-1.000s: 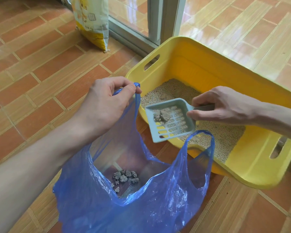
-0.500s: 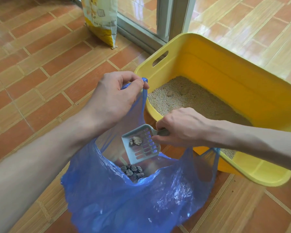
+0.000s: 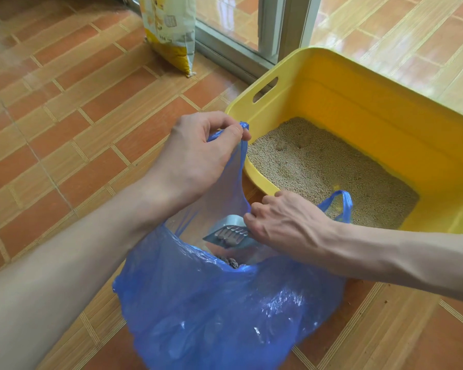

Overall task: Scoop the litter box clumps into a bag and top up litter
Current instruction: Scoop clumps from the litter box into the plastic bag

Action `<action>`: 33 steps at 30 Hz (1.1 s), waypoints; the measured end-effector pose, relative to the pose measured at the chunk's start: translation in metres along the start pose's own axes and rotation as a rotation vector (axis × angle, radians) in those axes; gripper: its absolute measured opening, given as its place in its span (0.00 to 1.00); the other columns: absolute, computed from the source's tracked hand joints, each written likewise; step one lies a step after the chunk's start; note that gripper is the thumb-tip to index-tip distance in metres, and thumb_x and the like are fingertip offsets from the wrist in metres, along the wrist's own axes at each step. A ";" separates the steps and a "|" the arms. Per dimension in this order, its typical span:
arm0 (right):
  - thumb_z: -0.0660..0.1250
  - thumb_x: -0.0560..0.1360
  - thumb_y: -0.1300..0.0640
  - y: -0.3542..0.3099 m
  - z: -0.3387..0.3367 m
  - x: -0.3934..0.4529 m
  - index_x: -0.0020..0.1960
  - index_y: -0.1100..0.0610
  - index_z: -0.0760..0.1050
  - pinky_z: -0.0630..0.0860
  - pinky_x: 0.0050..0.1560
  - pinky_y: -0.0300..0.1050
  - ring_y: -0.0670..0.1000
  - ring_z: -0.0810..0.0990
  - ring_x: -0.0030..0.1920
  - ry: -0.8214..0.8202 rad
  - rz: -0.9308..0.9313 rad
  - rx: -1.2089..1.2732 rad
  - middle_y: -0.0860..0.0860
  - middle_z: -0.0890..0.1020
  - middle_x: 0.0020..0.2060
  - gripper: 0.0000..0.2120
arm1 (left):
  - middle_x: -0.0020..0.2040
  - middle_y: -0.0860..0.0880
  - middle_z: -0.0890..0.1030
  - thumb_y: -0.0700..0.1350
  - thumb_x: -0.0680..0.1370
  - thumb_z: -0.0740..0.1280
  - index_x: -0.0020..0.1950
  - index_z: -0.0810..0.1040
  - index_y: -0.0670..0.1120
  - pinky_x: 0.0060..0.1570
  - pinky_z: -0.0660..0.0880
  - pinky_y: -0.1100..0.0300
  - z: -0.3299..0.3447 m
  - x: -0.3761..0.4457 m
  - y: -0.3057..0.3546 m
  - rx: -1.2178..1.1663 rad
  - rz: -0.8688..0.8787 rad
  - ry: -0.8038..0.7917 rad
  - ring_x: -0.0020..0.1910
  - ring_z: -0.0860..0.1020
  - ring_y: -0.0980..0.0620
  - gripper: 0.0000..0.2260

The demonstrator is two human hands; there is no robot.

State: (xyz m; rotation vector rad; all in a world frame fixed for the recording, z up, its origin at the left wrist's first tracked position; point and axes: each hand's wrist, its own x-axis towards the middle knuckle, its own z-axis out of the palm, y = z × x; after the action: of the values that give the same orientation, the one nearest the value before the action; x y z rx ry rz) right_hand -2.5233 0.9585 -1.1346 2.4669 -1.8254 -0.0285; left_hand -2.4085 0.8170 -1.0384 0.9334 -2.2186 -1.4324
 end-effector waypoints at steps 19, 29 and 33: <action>0.59 0.81 0.42 0.066 -0.080 -0.054 0.40 0.51 0.72 0.57 0.26 0.37 0.53 0.79 0.30 0.073 0.298 -0.016 0.44 0.80 0.33 0.16 | 0.23 0.64 0.73 0.43 0.84 0.64 0.50 0.85 0.42 0.29 0.62 0.75 0.005 0.001 0.003 0.094 -0.020 -0.003 0.26 0.72 0.68 0.11; 0.60 0.78 0.39 0.146 -0.060 -0.081 0.35 0.51 0.73 0.74 0.24 0.45 0.50 0.69 0.22 -0.015 0.708 -0.110 0.48 0.69 0.21 0.20 | 0.23 0.62 0.72 0.45 0.84 0.65 0.48 0.86 0.46 0.26 0.61 0.71 0.008 -0.001 0.006 0.105 -0.033 0.004 0.23 0.69 0.62 0.11; 0.60 0.81 0.43 0.159 -0.030 -0.066 0.41 0.55 0.75 0.75 0.26 0.44 0.51 0.72 0.26 -0.025 0.722 -0.132 0.49 0.75 0.30 0.18 | 0.23 0.62 0.73 0.45 0.84 0.64 0.48 0.85 0.47 0.26 0.61 0.71 0.008 -0.002 0.006 0.111 -0.038 -0.001 0.23 0.69 0.63 0.11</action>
State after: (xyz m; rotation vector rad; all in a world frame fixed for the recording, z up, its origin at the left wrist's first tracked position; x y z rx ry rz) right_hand -2.6923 0.9767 -1.0953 1.6064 -2.5039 -0.1326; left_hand -2.4144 0.8254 -1.0364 1.0166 -2.3127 -1.3377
